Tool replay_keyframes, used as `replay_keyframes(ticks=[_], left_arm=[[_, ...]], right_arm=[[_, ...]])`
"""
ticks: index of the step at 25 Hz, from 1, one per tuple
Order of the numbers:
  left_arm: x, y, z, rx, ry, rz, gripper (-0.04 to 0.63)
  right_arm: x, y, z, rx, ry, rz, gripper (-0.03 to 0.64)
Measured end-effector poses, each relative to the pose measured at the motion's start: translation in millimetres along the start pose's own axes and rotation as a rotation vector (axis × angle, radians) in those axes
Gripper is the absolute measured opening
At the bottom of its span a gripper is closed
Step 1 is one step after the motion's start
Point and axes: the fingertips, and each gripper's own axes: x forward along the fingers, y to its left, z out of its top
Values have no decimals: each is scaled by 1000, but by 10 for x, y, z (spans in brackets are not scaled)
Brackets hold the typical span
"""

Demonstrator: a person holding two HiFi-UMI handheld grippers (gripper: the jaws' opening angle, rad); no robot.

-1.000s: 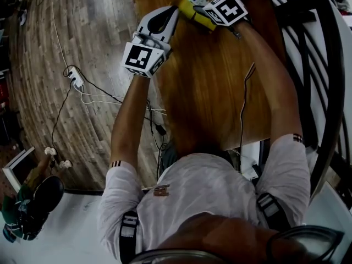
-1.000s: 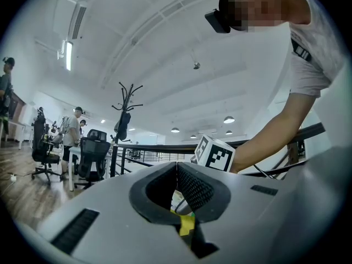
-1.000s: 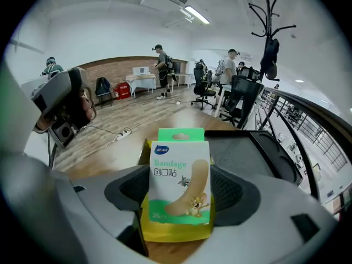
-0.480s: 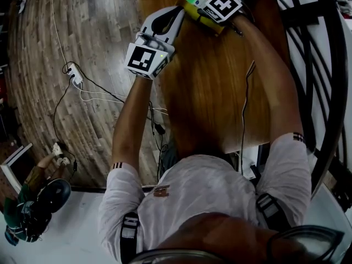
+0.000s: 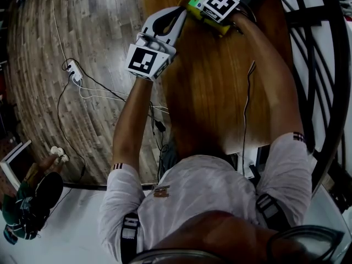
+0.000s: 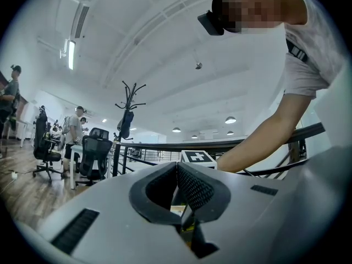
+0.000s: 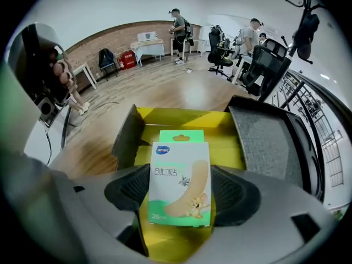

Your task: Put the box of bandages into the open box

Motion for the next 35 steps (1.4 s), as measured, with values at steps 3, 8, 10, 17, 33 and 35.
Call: replay_keyframes(ticks=[3,8,10,17,33,35], left_arm=[[-27,27,-12,-8,5,16,20],[-75,70,-52,-21,30,39,20],[-59,70,-76,-20,23,30,20],[-31,15,-100,-22,32,29,20],[-95,-198,52,4,9,15,20],[-102,-260,88,6,10,11,20]], right_arm=[[45,12,-23,-4,15,6,314],[54,32,-10,3,6,7,316],[67,19,-6,3,3,7,316],[63,150,76,6,-73,69,316],[-498,-5,98,62,-214,-69,322],[-600,2,101,82,-265,-84,321]])
